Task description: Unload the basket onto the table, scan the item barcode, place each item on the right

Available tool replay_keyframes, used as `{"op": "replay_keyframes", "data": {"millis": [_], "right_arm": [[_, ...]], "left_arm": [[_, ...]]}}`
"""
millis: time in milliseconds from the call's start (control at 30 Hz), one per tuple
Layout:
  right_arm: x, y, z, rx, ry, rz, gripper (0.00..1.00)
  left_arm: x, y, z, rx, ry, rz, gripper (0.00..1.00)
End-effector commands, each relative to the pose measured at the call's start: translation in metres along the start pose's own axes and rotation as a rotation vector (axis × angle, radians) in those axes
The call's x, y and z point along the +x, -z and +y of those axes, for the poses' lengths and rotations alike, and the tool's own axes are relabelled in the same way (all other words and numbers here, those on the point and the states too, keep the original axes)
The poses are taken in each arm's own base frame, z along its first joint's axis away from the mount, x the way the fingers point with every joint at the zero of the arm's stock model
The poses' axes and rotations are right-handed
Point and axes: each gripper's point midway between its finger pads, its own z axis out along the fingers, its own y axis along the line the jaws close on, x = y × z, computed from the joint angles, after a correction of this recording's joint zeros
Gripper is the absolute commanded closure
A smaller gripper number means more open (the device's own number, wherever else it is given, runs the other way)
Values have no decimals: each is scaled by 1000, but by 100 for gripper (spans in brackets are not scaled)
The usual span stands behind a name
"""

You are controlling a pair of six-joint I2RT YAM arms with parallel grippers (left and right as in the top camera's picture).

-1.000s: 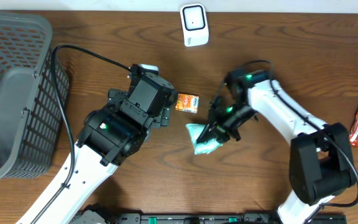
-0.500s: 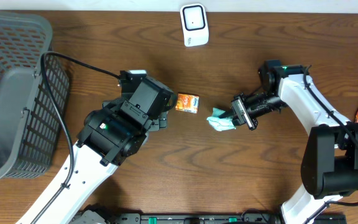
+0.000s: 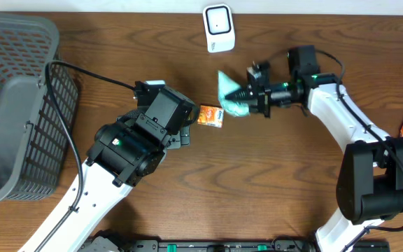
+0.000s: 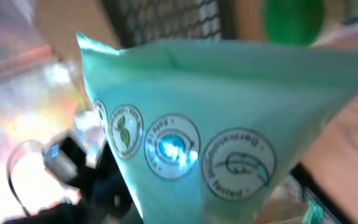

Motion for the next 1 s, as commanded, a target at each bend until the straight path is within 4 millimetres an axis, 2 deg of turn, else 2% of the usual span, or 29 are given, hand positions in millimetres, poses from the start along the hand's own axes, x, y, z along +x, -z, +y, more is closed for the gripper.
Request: {"op": "replay_keyframes", "data": {"millis": [0,67,133,200,333,533,700,800,900,933,967], "right_arm": [[8,-4,18,-76,70,84,99],[4,-5,22,-77,154,78,99],[-1,-4,32,-88,351,71,99],[-3,-5,38,-94,466,68,99],[-4,-6,41,-98,573,67,99],[-3,-7,39,-101,633,67,99],[-1,-9,30,-109,864,59,99],[-8,-14,2,-41,832,14,99],[-28,-12,-63,199,665,-111,99],[-35,-5,-90,322,612,-153,99],[-39,1,-108,414,578,-179,99]], "left_arm": [[-1,2,0,5,31,-2,5],[0,2,1,2,33,2,5],[2,2,2,-3,30,8,5],[2,2,3,-5,28,11,5],[2,2,3,-6,28,11,4],[2,2,3,-6,28,10,5],[2,2,3,-7,27,10,5],[2,2,3,-7,27,11,5],[2,2,3,-7,27,11,5],[2,2,3,-7,27,11,5],[2,2,3,-7,27,12,5]]}}
